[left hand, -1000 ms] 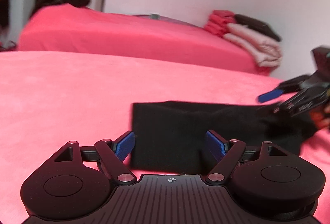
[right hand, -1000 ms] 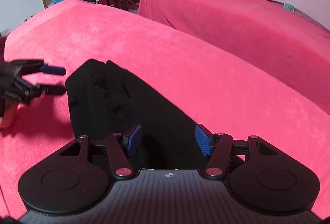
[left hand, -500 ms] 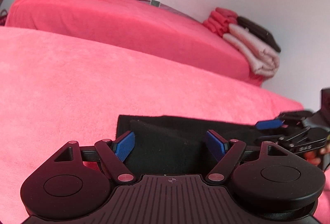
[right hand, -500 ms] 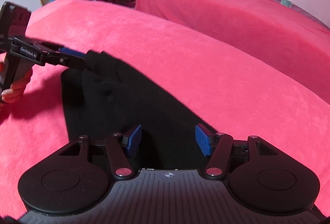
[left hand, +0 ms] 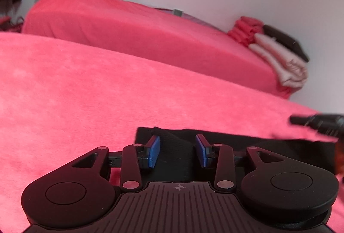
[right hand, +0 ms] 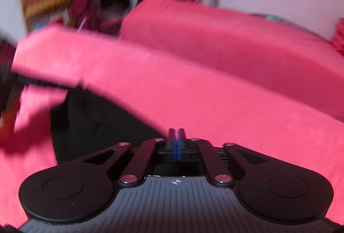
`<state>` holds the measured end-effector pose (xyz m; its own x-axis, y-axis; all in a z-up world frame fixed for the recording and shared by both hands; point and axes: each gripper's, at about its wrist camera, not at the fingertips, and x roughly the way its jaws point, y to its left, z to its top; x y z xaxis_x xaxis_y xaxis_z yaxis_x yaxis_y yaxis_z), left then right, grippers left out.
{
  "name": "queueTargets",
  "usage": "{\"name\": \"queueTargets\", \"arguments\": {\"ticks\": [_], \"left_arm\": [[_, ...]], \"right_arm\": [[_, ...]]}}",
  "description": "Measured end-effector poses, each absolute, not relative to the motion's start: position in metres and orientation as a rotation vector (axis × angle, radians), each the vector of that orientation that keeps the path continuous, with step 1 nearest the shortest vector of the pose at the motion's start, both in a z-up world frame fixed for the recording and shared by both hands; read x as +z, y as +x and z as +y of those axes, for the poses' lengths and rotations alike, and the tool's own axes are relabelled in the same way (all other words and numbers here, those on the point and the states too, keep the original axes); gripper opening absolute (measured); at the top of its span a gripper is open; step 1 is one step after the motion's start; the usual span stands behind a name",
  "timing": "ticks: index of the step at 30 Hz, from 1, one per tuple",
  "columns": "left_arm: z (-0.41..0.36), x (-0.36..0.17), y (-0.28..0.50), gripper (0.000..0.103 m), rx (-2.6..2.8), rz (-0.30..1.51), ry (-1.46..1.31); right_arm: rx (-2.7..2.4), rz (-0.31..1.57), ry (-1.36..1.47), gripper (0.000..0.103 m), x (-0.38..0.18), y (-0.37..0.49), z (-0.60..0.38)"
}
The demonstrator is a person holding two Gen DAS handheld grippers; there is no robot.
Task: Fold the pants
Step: 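Grasp the folded pants corner with the left gripper while the right gripper grasps the edge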
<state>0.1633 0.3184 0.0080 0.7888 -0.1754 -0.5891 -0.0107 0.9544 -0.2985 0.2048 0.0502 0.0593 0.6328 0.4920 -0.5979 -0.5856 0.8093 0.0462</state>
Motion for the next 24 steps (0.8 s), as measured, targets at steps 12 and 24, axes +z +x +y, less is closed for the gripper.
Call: {"name": "queueTargets", "arguments": {"ticks": [12, 24], "left_arm": [[0.325, 0.007, 0.142, 0.103, -0.047, 0.699, -0.324], [0.307, -0.007, 0.142, 0.103, -0.028, 0.743, -0.315]], "right_arm": [[0.808, 0.720, 0.116, 0.058, 0.056, 0.095, -0.046], [0.835, 0.728, 0.137, 0.058, 0.027, 0.100, -0.016]]}}
